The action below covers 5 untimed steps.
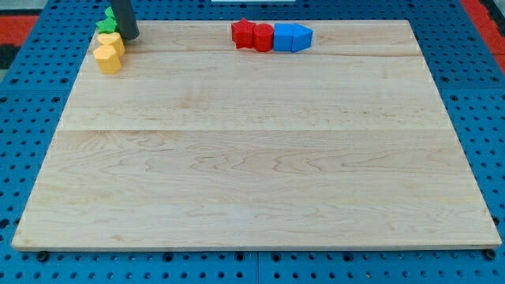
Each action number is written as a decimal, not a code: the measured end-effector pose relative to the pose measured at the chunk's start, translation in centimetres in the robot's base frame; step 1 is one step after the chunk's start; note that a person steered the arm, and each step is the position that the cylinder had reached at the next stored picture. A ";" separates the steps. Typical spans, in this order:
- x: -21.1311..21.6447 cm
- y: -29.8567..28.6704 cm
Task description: Place blue triangle to the bottom of yellow hexagon
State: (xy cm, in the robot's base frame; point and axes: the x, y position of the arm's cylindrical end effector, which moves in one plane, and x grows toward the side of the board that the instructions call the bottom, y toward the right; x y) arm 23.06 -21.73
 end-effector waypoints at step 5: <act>8.4 21.3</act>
State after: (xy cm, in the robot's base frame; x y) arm 31.47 -0.47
